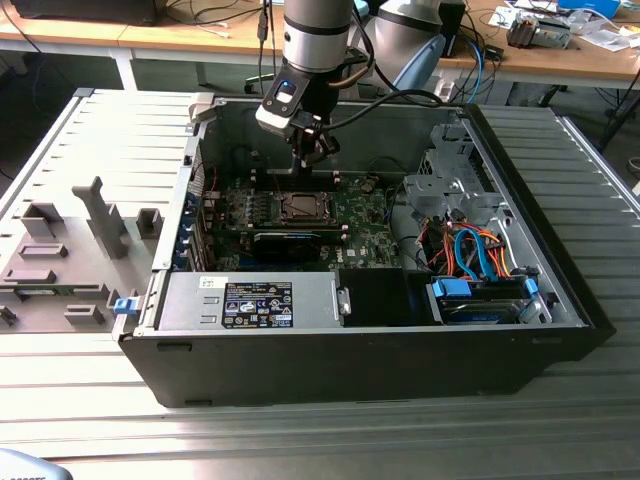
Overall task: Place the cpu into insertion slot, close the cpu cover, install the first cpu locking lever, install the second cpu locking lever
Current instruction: 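Install the first cpu locking lever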
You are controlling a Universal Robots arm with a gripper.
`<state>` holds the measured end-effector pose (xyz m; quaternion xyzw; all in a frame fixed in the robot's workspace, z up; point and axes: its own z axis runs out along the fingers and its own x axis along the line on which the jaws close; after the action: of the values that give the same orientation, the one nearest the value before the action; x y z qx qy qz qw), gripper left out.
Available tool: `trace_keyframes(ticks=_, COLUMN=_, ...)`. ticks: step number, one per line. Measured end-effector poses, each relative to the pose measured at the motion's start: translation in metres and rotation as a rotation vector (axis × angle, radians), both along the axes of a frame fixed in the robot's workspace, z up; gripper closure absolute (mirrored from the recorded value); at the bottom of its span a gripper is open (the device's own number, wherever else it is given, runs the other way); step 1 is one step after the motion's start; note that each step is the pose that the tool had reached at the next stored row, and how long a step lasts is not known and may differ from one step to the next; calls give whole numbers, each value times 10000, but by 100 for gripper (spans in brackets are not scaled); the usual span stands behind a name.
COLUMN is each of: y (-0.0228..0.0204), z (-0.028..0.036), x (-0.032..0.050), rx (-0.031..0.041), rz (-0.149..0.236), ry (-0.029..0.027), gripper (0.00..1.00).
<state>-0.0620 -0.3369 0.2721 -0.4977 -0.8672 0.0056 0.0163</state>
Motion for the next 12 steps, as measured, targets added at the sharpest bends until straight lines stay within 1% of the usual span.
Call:
trace_keyframes(ticks=2, y=0, z=-2, x=0, rx=-70, rz=0, ry=0, gripper=89)
trace_keyframes(ticks=4, y=0, z=-2, x=0, rx=-76, rz=0, ry=0, gripper=89)
trace_keyframes(ticks=8, y=0, z=-4, x=0, rx=-148, rz=0, ry=0, gripper=89)
trace_keyframes(ticks=12, y=0, z=-4, x=0, rx=-162, rz=1, ry=0, gripper=89)
